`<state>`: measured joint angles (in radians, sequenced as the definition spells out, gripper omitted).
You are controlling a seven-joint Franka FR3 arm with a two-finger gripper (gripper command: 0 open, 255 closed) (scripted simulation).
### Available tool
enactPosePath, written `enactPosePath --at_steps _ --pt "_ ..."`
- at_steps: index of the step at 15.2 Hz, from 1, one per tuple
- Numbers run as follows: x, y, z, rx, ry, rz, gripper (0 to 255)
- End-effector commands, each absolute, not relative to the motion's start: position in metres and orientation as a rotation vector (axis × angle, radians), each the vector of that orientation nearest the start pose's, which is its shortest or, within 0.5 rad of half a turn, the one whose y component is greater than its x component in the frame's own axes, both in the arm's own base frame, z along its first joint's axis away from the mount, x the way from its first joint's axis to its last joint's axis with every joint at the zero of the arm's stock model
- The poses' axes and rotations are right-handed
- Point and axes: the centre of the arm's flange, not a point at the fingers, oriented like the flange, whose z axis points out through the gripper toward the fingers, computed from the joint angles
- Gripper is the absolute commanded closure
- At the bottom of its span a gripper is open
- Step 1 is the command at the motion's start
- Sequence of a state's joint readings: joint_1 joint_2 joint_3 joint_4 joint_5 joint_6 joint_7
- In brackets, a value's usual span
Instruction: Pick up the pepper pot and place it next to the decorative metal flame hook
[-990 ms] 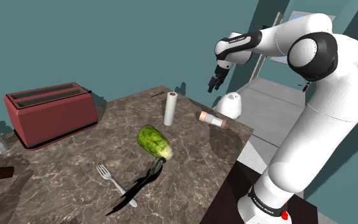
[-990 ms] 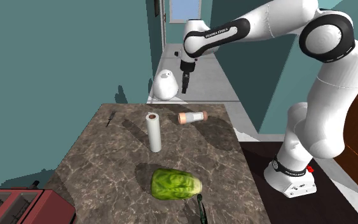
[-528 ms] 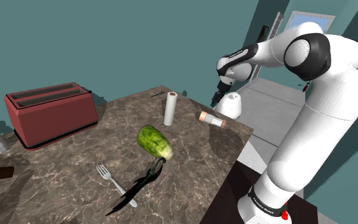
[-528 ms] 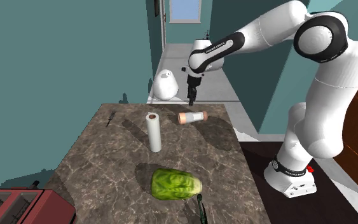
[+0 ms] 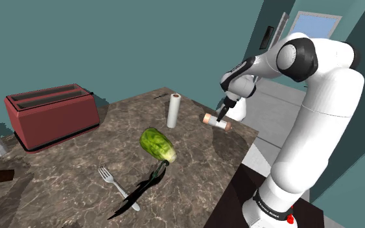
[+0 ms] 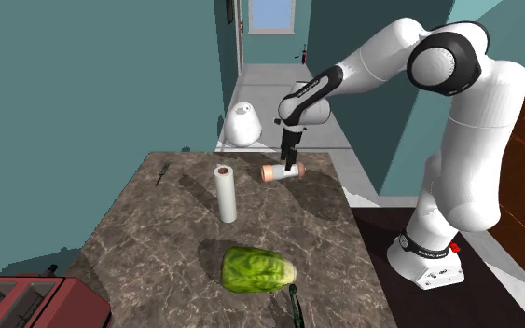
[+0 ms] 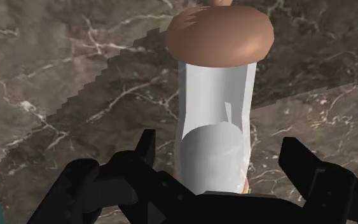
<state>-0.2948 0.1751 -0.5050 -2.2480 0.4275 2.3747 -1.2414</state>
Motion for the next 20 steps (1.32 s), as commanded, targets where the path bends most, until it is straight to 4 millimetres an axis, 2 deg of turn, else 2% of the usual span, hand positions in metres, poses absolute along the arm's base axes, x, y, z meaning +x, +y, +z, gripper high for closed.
enactPosePath --at_steps 1,6,13,14,20 --pt "0.377 -0.379 0.285 -3.002 -0.208 -0.259 0" --pt "0.381 -0.376 0.261 -3.002 -0.208 -0.259 0" --pt "0.381 -0.376 0.261 -3.002 -0.208 -0.259 0" --pt "0.381 -0.376 0.261 -3.002 -0.208 -0.259 255" --pt "0.381 -0.376 0.261 -3.002 -0.208 -0.259 255"
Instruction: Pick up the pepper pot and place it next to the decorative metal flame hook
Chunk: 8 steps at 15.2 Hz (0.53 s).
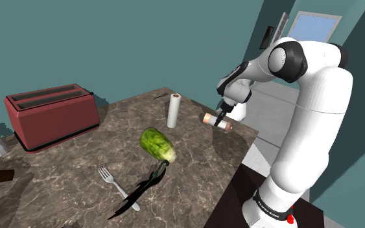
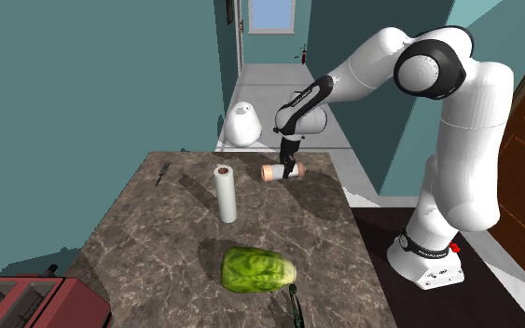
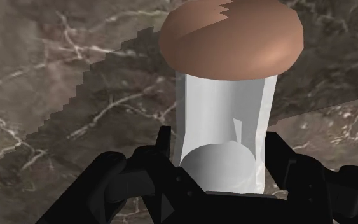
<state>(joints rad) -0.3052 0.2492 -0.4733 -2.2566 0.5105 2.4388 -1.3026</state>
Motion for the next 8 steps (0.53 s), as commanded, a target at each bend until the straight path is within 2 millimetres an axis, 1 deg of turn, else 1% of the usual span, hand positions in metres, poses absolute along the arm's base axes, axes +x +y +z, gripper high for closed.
enactPosePath --at_steps 1,3,8 --pt "0.381 -0.376 0.261 -3.002 -0.208 -0.259 255" --pt "0.381 -0.376 0.261 -3.002 -0.208 -0.259 255" --pt "0.381 -0.376 0.287 -3.002 -0.208 -0.259 255"
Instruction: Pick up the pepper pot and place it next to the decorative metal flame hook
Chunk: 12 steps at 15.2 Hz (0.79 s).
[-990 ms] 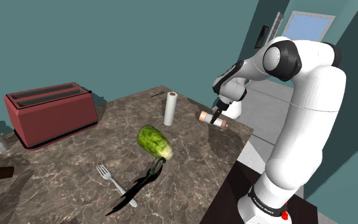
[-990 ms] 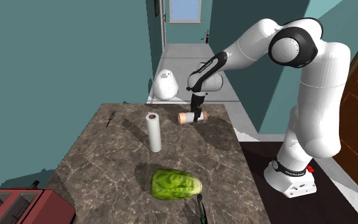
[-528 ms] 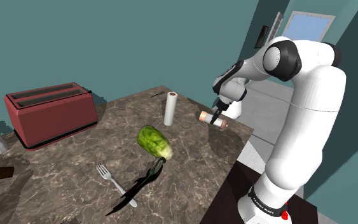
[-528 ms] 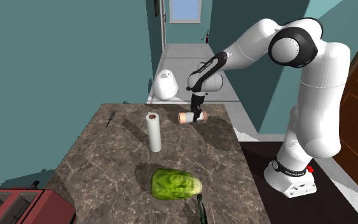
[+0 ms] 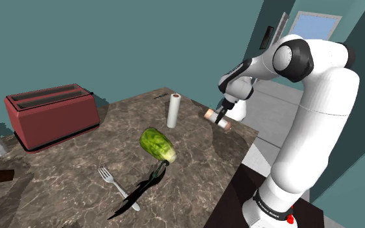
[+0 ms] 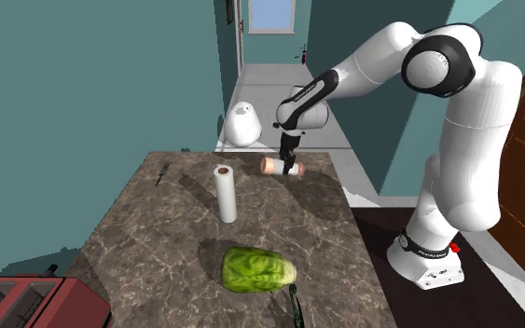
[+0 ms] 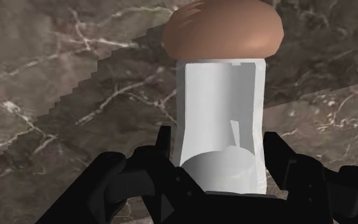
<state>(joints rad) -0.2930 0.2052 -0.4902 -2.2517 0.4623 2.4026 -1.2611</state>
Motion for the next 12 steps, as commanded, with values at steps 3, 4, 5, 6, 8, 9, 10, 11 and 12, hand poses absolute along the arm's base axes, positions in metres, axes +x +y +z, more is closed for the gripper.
enactPosePath --at_steps 3,4,5,6,8,9,10,11,12 --pt "0.381 -0.376 0.303 -3.002 -0.208 -0.259 255" --pt "0.381 -0.376 0.308 -3.002 -0.208 -0.259 255" --pt "0.381 -0.376 0.314 -3.002 -0.208 -0.259 255" --pt "0.381 -0.376 0.319 -3.002 -0.208 -0.259 255" --pt "0.381 -0.376 0.330 -3.002 -0.208 -0.259 255" --pt "0.381 -0.376 0.335 -3.002 -0.208 -0.259 255" --pt "0.381 -0.376 0.340 -3.002 -0.208 -0.259 255" --pt "0.381 -0.376 0.345 -3.002 -0.208 -0.259 255" --pt "0.381 -0.376 0.351 -3.002 -0.208 -0.259 255"
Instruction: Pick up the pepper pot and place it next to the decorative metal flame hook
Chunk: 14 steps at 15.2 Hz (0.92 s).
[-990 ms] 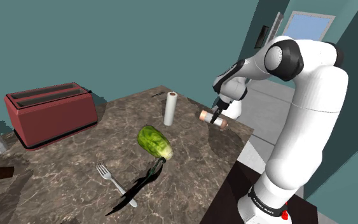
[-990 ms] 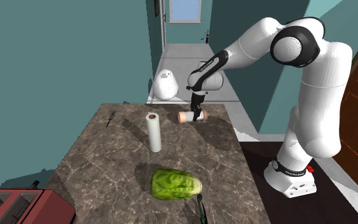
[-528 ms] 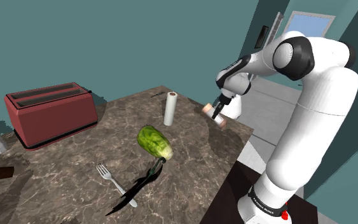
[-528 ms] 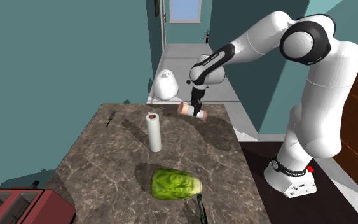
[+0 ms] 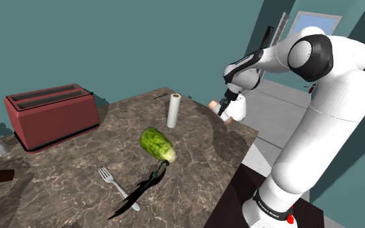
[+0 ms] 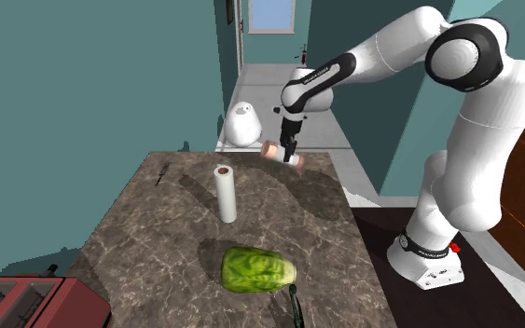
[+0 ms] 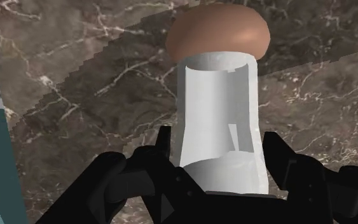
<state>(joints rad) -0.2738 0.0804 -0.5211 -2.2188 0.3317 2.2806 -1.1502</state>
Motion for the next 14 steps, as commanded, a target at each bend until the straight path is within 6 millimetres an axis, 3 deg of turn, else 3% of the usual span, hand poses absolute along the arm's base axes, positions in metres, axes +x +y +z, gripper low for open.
enactPosePath --at_steps 1,12,14 --pt "0.381 -0.376 0.356 -3.002 -0.208 -0.259 255" --pt "0.381 -0.376 0.410 -3.002 -0.208 -0.259 255" --pt "0.385 -0.350 0.411 -3.002 -0.208 -0.259 255"
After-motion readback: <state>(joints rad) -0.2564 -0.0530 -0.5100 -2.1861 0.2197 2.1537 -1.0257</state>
